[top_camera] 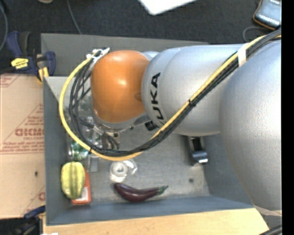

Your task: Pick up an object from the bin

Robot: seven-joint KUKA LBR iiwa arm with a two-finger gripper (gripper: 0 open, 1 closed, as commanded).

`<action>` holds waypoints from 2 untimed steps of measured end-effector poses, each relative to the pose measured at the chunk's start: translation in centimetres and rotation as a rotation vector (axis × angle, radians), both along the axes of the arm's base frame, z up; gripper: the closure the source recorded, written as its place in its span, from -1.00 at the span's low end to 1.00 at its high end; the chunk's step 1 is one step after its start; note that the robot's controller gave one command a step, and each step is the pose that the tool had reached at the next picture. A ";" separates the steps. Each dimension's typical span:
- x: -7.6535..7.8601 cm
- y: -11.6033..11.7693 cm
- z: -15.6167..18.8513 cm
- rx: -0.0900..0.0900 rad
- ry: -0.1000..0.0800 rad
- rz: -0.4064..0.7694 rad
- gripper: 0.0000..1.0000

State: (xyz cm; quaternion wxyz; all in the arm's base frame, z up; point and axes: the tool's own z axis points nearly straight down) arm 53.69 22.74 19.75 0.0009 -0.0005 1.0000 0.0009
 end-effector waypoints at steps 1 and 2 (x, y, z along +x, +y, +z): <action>2.7 -0.1 -3.4 0.003 -0.005 -0.080 -1.00; 4.6 -0.7 -8.2 -0.001 -0.001 0.015 -1.00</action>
Offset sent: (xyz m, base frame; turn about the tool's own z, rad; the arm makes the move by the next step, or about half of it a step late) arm 0.0651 -0.0133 -0.1275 -0.2307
